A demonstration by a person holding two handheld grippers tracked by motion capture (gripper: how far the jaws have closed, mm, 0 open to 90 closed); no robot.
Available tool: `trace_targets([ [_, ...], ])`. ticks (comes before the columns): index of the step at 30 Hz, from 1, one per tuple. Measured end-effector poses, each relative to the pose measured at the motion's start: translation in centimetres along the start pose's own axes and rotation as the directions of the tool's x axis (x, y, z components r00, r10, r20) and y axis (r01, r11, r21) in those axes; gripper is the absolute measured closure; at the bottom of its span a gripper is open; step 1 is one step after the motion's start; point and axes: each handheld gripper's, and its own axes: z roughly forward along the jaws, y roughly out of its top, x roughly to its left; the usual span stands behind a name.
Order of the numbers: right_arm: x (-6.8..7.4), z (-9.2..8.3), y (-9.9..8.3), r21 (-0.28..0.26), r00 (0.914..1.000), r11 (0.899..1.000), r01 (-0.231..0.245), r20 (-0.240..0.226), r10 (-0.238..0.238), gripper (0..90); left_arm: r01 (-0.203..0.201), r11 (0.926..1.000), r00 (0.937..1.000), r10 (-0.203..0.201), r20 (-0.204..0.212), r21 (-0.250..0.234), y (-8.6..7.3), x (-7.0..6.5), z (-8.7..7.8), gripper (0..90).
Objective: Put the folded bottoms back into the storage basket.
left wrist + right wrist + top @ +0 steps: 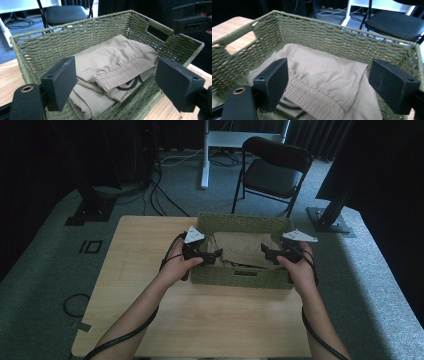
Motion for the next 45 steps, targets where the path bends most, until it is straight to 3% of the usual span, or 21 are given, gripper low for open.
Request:
trace_targets([
  [3,0.2,-0.6,-0.4,0.004,0.9996,1.000,0.029,-0.005,-0.029,16.0,0.006,0.9999,0.9999,-0.006,0.012,-0.008,-0.2,-0.1,-0.5,18.8],
  [7,0.5,-1.3,-1.0,0.008,0.9995,1.000,0.028,-0.018,-0.028,16.0,0.003,1.0000,0.9999,-0.003,0.011,0.003,-0.7,-0.3,-1.0,18.8],
  [10,0.8,-1.6,-1.4,0.013,0.9993,0.999,0.037,-0.011,-0.037,16.0,-0.025,0.9997,0.9997,0.025,0.007,0.004,-1.0,-0.7,-1.5,18.8],
  [23,2.5,-4.5,-3.1,-0.048,0.9969,0.998,0.051,-0.057,-0.054,14.3,-0.028,0.9995,0.9984,0.029,0.050,-0.017,-2.6,-2.0,-3.5,18.8],
  [28,3.3,-5.2,-4.6,-0.045,0.9954,0.997,0.061,-0.072,-0.064,14.3,-0.053,0.9985,0.9970,0.053,0.055,-0.011,-3.7,-2.9,-4.1,18.8],
  [33,3.7,-5.5,-6.1,-0.034,0.9954,0.997,0.068,-0.064,-0.070,14.3,-0.056,0.9984,0.9940,0.057,0.093,-0.009,-4.9,-3.7,-4.4,18.8],
  [38,3.9,-5.4,-7.7,-0.007,0.9960,0.998,0.062,-0.064,-0.062,14.4,-0.053,0.9986,0.9941,0.052,0.095,0.006,-6.3,-3.9,-4.3,18.8],
  [42,4.0,-5.0,-9.4,0.004,0.9935,0.996,0.085,-0.077,-0.084,14.4,-0.055,0.9981,0.9936,0.051,0.101,0.029,-7.6,-3.9,-4.4,18.8],
  [45,4.0,-4.6,-10.8,0.026,0.9930,0.996,0.083,-0.087,-0.080,14.4,-0.031,0.9991,0.9941,0.028,0.105,0.028,-8.6,-3.8,-4.5,18.8],
])
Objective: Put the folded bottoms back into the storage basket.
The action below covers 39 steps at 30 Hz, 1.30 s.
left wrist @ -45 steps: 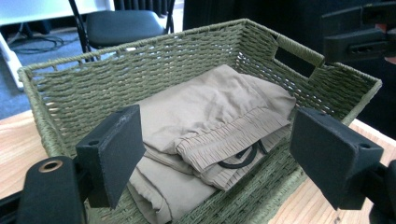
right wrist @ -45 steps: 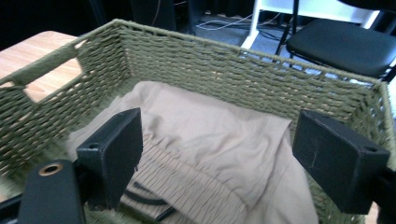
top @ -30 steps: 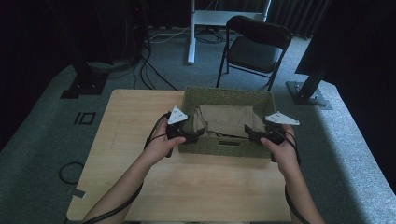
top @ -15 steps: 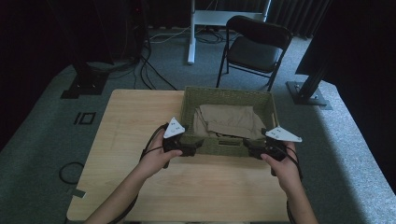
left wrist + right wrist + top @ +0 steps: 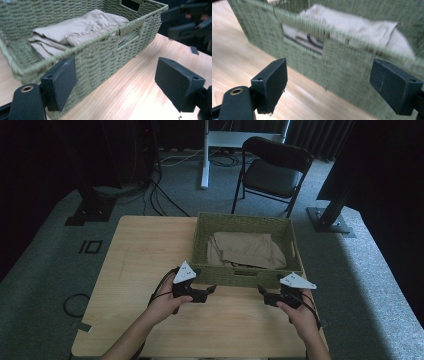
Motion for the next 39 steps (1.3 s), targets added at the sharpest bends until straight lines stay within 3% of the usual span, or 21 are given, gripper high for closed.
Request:
trace_targets([
  [4,-0.1,0.7,-1.7,0.041,0.9998,0.999,-0.019,-0.001,0.019,14.4,0.013,0.9995,0.9999,-0.013,-0.008,0.028,-1.5,0.3,0.3,18.8],
  [16,-0.2,1.9,-4.8,0.116,0.9998,0.993,-0.019,0.010,0.018,14.3,0.077,0.9933,0.9967,-0.074,-0.033,0.086,-5.3,1.3,1.0,18.8],
  [24,-0.3,2.0,-6.0,0.169,0.9993,0.985,-0.021,0.034,0.016,14.3,0.088,0.9900,0.9946,-0.082,-0.064,0.110,-6.9,1.8,1.1,18.8],
  [31,-0.5,1.7,-7.0,0.223,0.9986,0.974,-0.025,0.051,0.014,14.3,0.127,0.9839,0.9893,-0.116,-0.088,0.126,-8.2,2.2,0.9,18.8],
  [33,-0.6,1.5,-7.1,0.226,0.9981,0.974,-0.025,0.060,0.012,14.4,0.113,0.9852,0.9895,-0.099,-0.106,0.129,-8.3,2.2,0.7,18.8],
  [36,-0.8,1.3,-7.3,0.231,0.9975,0.972,-0.047,0.062,0.033,14.4,0.128,0.9810,0.9859,-0.109,-0.126,0.146,-8.5,2.3,0.5,18.8],
  [39,-0.9,1.2,-7.3,0.234,0.9973,0.971,-0.057,0.058,0.044,14.4,0.111,0.9765,0.9841,-0.082,-0.158,0.185,-8.6,2.2,0.4,18.8],
])
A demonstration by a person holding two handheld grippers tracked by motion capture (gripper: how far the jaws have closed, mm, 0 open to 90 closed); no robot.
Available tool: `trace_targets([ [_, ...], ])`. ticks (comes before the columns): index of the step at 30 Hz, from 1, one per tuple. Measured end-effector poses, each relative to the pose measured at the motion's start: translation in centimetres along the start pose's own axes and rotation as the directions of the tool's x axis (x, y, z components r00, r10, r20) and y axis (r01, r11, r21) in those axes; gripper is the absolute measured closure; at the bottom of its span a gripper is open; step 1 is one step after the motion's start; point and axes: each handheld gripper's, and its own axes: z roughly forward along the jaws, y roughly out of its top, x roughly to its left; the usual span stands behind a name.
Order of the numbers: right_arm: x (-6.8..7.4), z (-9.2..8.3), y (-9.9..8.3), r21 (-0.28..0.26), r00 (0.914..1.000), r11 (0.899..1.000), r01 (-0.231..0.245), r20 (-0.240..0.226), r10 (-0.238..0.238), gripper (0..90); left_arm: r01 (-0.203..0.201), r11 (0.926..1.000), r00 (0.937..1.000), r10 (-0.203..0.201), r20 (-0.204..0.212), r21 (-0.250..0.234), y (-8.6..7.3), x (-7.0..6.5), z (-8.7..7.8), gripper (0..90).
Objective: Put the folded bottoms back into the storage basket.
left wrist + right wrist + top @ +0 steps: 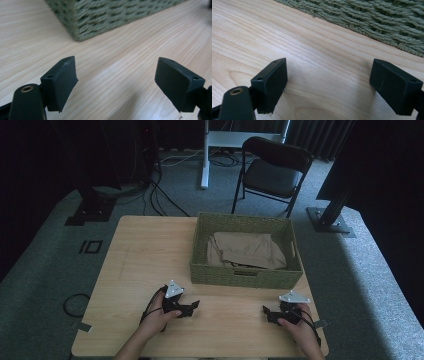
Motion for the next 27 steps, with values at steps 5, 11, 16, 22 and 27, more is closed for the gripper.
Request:
trace_targets([
  [5,0.0,0.1,0.0,0.005,1.0000,1.000,0.002,-0.008,-0.002,12.5,-0.007,0.9975,0.9998,0.009,-0.019,0.071,-0.3,-0.3,0.0,18.8],
  [11,0.0,0.1,0.0,0.004,1.0000,1.000,0.001,-0.008,-0.001,12.5,-0.058,0.9936,0.9933,0.067,-0.094,0.097,-0.3,-1.1,0.3,18.8],
  [16,0.0,0.1,0.0,0.004,1.0000,1.000,0.001,-0.006,-0.001,12.5,-0.041,0.9937,0.9923,0.052,-0.112,0.104,-0.2,-1.3,0.4,14.6],
  [22,0.0,0.1,0.0,0.004,1.0000,1.000,0.001,-0.005,-0.001,12.4,-0.021,0.9945,0.9908,0.035,-0.131,0.103,-0.2,-1.3,0.4,13.5],
  [27,0.0,0.1,0.0,0.004,1.0000,1.000,0.000,-0.004,0.000,12.2,-0.021,0.9944,0.9905,0.035,-0.133,0.104,-0.2,-1.3,0.5,13.4],
])
